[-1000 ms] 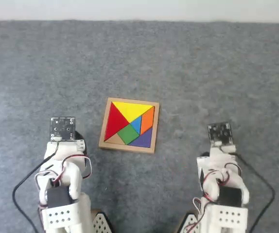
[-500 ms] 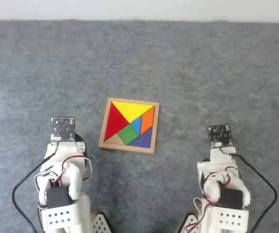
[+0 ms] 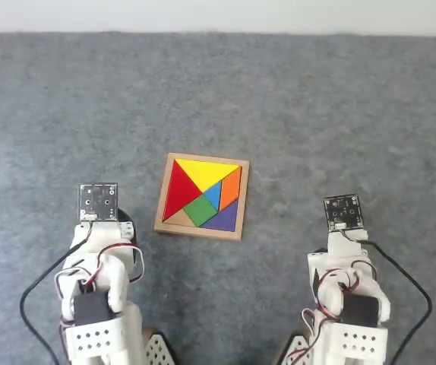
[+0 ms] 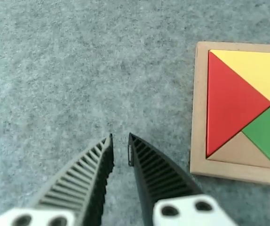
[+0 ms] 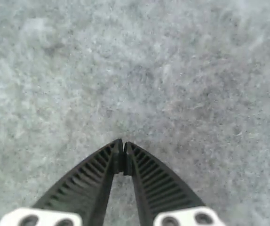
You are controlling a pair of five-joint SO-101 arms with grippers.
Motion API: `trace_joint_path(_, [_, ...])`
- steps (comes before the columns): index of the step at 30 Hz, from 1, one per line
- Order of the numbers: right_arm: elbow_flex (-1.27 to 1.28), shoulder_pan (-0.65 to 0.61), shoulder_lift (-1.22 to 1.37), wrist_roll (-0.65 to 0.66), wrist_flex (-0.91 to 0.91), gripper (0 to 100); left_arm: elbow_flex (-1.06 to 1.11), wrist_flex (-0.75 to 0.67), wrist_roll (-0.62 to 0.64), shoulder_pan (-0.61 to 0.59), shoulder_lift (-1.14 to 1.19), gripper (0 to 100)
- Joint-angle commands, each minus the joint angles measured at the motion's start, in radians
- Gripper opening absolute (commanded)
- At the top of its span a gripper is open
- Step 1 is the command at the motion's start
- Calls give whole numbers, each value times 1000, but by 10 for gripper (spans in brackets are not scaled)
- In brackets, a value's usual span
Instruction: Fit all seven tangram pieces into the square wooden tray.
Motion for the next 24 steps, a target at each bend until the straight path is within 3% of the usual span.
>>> trace_joint_path(1, [17, 12, 8, 11, -2, 8, -7, 2, 5, 0, -12, 55])
trace_joint_path(24, [17, 12, 8, 11, -2, 8, -7, 17, 5, -3, -12, 55])
